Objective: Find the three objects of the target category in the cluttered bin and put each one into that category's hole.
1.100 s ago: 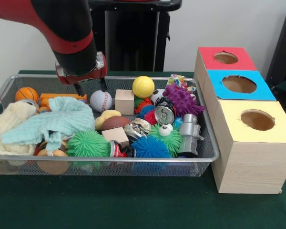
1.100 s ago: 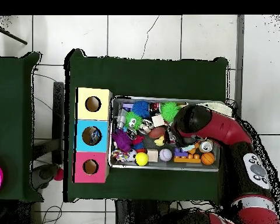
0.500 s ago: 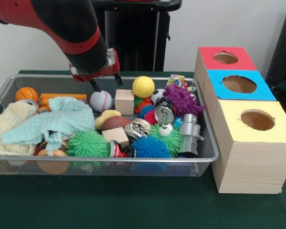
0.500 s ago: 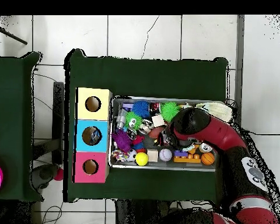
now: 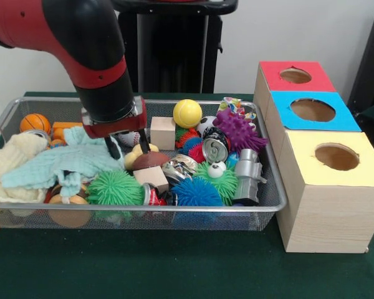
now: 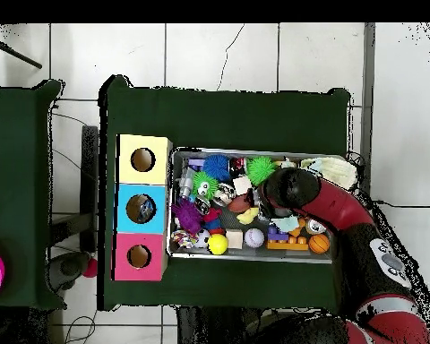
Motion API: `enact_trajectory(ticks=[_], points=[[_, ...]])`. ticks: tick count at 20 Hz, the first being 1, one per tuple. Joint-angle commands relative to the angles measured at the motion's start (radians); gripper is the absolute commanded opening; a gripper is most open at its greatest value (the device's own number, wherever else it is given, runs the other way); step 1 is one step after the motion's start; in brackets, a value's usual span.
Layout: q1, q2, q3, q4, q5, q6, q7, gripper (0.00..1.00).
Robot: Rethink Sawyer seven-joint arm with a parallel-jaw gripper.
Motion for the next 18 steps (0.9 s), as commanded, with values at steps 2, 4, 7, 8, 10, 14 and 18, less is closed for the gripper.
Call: enact_trajectory(ticks=[2, 4, 7, 8, 10, 14, 18], points=[[-0.030, 0.060, 0.128, 0.014, -0.074, -0.086, -0.052, 1.00], [-0.033, 0.062, 0.133, 0.017, -0.069, -0.083, -0.027, 1.00], [-0.023, 0.059, 0.116, 0.017, -0.065, -0.019, 0.001, 1.00], [-0.020, 0.058, 0.111, 0.018, -0.065, 0.006, 0.004, 1.00], [-0.014, 0.058, 0.100, 0.020, -0.055, 0.058, 0.022, 1.00], [-0.016, 0.054, 0.098, 0.030, -0.044, 0.099, 0.033, 1.00], [-0.021, 0.059, 0.107, 0.028, -0.052, 0.100, 0.016, 1.00]])
